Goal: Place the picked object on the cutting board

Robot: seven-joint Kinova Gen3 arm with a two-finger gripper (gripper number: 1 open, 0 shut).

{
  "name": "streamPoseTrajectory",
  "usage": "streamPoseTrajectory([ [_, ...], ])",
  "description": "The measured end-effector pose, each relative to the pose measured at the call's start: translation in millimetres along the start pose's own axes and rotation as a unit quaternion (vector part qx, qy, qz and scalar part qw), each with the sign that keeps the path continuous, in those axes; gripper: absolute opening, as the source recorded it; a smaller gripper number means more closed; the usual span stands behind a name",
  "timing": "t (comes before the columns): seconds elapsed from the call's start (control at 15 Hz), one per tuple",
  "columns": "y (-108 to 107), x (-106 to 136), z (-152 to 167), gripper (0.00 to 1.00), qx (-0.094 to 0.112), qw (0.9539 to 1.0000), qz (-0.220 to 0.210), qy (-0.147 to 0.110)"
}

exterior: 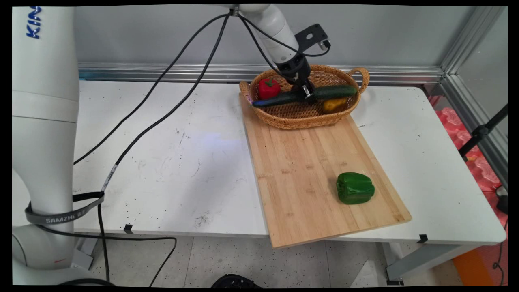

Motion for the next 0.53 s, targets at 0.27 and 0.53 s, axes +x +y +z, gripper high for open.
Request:
streamPoseTrajectory([
  [0.27,-1,3,-30,0.0,0.005,0.9999,0.009,0.01],
  [0.53,5,7,-65,0.0,0.008,0.9997,0.011,0.021],
])
